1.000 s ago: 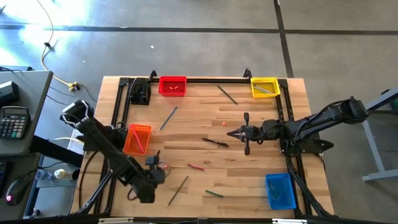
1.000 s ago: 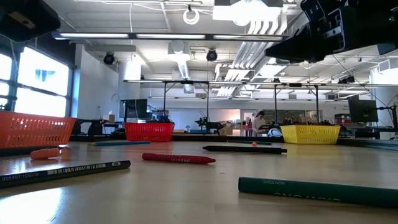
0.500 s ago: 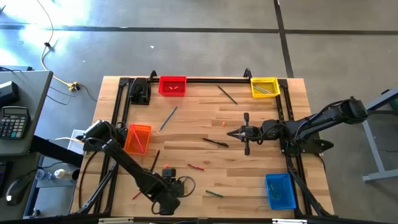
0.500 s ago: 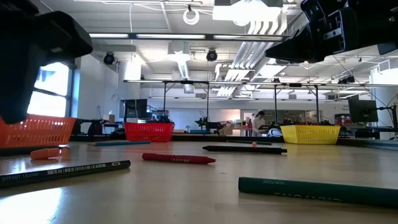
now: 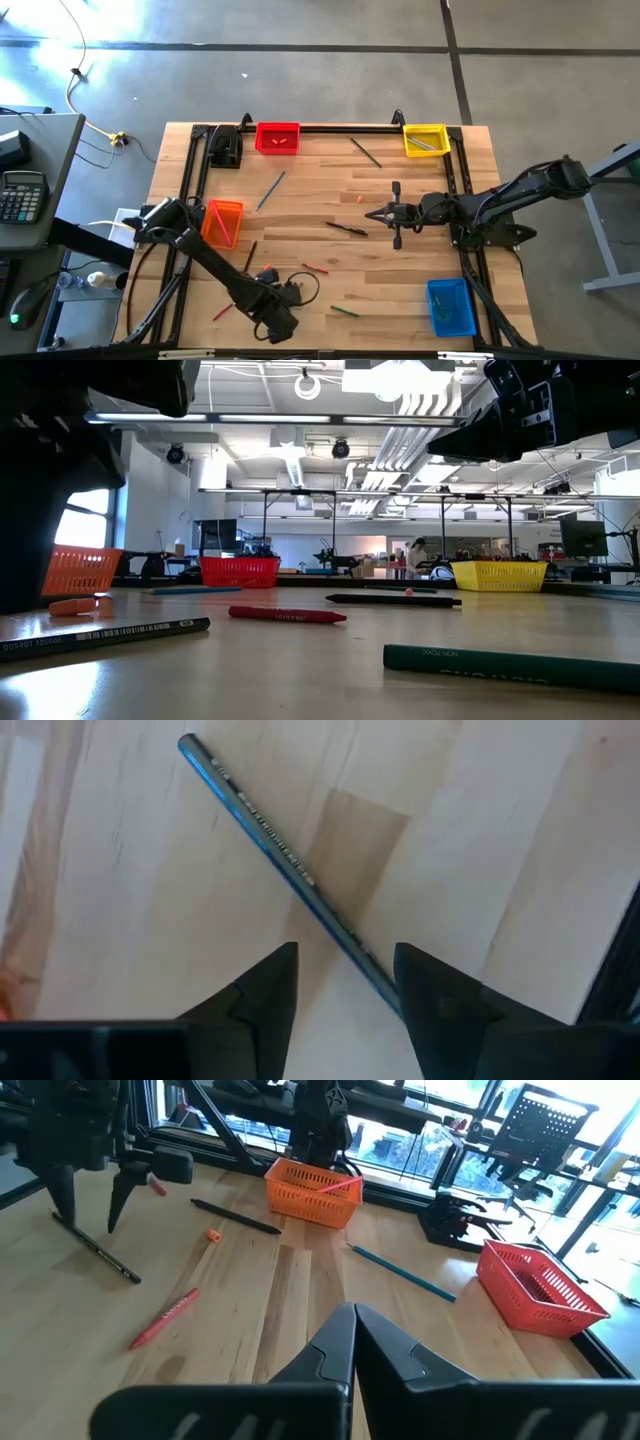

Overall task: Sort crayons/erasers/pens/pencils in bins
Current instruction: Put the dark blue pencil into the orange basket

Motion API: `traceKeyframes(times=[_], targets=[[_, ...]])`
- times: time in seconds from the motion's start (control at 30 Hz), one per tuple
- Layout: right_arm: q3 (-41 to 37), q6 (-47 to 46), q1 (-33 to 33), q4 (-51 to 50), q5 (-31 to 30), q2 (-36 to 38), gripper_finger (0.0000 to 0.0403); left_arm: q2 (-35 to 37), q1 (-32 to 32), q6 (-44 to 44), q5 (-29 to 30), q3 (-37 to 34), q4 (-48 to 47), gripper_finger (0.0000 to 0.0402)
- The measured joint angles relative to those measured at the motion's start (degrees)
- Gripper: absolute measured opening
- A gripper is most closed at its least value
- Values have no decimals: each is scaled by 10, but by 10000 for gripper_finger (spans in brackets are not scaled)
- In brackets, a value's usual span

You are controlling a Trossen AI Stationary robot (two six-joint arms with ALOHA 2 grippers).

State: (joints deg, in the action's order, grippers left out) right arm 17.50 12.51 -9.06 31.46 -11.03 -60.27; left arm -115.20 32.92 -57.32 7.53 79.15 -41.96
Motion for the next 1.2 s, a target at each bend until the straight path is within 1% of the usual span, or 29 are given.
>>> traceKeyframes(times=[0.17,0.47,0.77,1.0,1.2], targets=[[0,0,0,0,0,0,0,0,6,-20,2,0,-1,149],[0,10,0,0,0,0,0,-5,6,-22,16,0,-1,149],[0,30,0,0,0,0,0,-27,10,-27,7,1,8,147],[0,31,0,0,0,0,0,-29,15,-21,-8,3,-39,117],[0,36,0,0,0,0,0,-29,18,7,-34,3,-76,89]])
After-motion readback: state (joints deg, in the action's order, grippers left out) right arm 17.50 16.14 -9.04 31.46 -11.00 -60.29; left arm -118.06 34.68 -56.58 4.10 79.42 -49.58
